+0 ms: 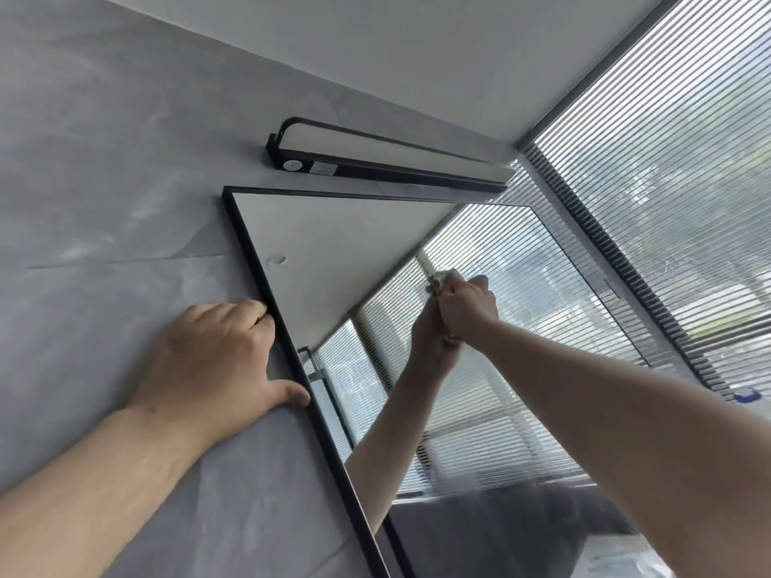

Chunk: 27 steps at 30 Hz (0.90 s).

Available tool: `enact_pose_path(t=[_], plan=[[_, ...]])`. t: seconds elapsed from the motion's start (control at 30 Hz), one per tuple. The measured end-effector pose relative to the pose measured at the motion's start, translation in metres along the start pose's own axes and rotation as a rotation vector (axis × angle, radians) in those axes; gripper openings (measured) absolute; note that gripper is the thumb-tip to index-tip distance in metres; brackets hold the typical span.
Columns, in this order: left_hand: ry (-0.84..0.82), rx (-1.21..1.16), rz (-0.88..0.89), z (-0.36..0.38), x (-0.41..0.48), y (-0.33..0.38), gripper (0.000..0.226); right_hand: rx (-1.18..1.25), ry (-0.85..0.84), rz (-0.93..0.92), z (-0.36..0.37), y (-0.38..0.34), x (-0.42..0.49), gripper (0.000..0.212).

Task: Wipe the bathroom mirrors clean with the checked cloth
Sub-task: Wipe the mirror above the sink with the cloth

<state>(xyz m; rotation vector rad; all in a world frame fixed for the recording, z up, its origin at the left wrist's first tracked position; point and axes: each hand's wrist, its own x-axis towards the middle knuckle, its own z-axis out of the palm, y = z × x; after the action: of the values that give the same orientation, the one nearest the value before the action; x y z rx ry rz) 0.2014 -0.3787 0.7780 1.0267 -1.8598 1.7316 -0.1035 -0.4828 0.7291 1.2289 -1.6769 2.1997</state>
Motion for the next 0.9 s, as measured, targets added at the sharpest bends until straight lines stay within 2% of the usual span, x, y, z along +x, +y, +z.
enact_pose_path(t=[0.1, 0.13, 0.17, 0.23, 0.27, 0.3, 0.37, 0.5, 0.57, 0.67, 0.77, 0.9], plan=[[0.011, -0.081, -0.001, -0.010, 0.016, -0.017, 0.064, -0.017, -0.074, -0.233, -0.002, -0.035, 0.008, 0.042], [-0.003, -0.082, -0.006, -0.015, 0.023, -0.023, 0.068, -0.025, -0.100, -0.289, -0.002, -0.049, 0.011, 0.049], [-0.020, -0.036, -0.019, -0.018, 0.031, -0.029, 0.085, -0.027, -0.122, -0.337, -0.001, -0.064, 0.012, 0.055], [-0.120, 0.083, -0.123, -0.022, 0.042, -0.035, 0.138, -0.029, -0.132, -0.411, -0.002, -0.090, 0.017, 0.061], [-0.185, 0.113, -0.179, -0.023, 0.045, -0.037, 0.156, -0.028, -0.113, -0.450, -0.003, -0.101, 0.019, 0.060], [-0.230, 0.118, -0.209, -0.023, 0.046, -0.039, 0.163, -0.027, -0.092, -0.494, -0.003, -0.111, 0.021, 0.057], [-0.263, 0.100, -0.203, -0.022, 0.046, -0.039, 0.163, -0.015, -0.089, -0.560, 0.001, -0.126, 0.026, 0.047], [-0.207, 0.109, -0.185, -0.019, 0.045, -0.038, 0.154, 0.044, -0.070, -0.661, 0.014, -0.141, 0.030, 0.039], [-0.204, 0.117, -0.181, -0.017, 0.045, -0.038, 0.153, 0.040, -0.041, -0.658, 0.011, -0.138, 0.039, 0.038], [-0.217, 0.134, -0.176, -0.016, 0.045, -0.038, 0.151, -0.018, -0.044, -0.561, 0.005, -0.126, 0.063, 0.037], [-0.199, 0.126, -0.179, -0.016, 0.046, -0.038, 0.151, 0.033, -0.073, -0.421, 0.004, -0.115, 0.088, 0.039], [-0.179, 0.114, -0.176, -0.018, 0.045, -0.036, 0.153, 0.066, -0.105, -0.362, 0.001, -0.114, 0.104, 0.039]])
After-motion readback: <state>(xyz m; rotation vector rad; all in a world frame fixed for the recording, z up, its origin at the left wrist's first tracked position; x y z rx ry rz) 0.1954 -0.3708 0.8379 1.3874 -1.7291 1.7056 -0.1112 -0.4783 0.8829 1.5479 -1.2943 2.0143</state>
